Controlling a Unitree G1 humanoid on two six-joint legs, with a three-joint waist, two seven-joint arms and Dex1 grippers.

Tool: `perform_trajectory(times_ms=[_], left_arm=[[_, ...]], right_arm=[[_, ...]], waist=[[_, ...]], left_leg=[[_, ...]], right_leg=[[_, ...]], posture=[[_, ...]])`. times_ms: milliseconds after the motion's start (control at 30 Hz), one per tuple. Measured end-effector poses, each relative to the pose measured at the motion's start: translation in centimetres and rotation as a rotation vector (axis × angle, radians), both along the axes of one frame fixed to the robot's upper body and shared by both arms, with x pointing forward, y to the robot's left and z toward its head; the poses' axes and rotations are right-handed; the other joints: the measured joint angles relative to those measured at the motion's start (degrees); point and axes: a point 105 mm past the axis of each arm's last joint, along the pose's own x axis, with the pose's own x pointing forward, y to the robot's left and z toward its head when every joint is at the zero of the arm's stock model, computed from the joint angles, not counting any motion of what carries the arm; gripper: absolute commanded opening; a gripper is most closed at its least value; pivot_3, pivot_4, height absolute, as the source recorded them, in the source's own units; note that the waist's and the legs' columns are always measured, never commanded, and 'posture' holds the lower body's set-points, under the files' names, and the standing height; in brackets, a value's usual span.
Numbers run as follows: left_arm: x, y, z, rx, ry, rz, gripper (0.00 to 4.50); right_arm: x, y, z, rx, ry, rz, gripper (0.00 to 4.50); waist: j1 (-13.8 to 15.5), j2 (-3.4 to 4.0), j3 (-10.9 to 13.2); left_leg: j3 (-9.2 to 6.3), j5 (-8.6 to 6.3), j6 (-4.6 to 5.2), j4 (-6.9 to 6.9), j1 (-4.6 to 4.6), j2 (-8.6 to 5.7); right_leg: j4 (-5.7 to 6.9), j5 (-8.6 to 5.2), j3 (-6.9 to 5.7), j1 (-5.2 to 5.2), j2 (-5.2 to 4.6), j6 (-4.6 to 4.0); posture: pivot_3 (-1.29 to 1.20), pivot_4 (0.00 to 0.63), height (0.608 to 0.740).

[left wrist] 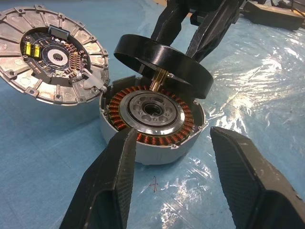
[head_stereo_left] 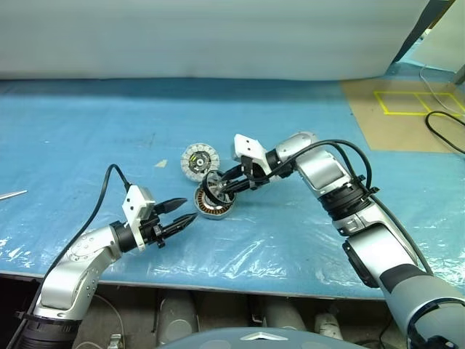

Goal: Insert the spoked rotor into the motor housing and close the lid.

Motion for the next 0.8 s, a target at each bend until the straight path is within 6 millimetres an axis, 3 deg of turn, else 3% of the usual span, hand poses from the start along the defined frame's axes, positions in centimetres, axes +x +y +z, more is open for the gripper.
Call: perform_trajectory(times_ms=[400,433,567,800], left_arm=[[-0.11,0.02,-0.18,0.000,0.007,0.002,2.59],[-0.11,0.01,-0.17,0.000,0.007,0.002,2.59],[-0.06,-0.02,-0.11,0.000,0.005,0.000,2.59],[0.03,-0.01,-0.10,0.000,0.004,0.000,2.59]], right_arm=[[-0.35,-0.20,-0.47,-0.031,-0.001,0.028,1.53],[-0.34,-0.17,-0.50,-0.031,-0.004,0.028,1.99],[-0.21,-0.18,-0.78,-0.042,-0.015,0.016,3.15],[-0.17,-0.21,-0.86,-0.044,-0.004,0.003,3.15]], waist=[[0.12,0.00,0.00],[0.12,0.00,0.00],[0.07,0.00,0.00],[0.03,0.00,0.00]], left_leg=[[0.00,0.00,0.00,0.00,0.01,-0.01],[0.00,0.00,0.00,0.00,0.00,-0.01],[0.00,0.00,0.00,0.00,0.01,0.00],[0.00,0.00,0.00,0.00,0.01,0.00]], right_leg=[[0.00,0.00,0.00,0.01,0.00,0.00],[0.00,0.00,0.00,0.01,-0.01,0.00],[0.00,0.00,0.00,0.01,0.00,0.00],[0.00,0.00,0.00,0.01,0.00,0.00]], posture=[[0.00,0.150,0.740],[0.00,0.150,0.740],[0.00,0.150,0.740],[0.00,0.150,0.740]])
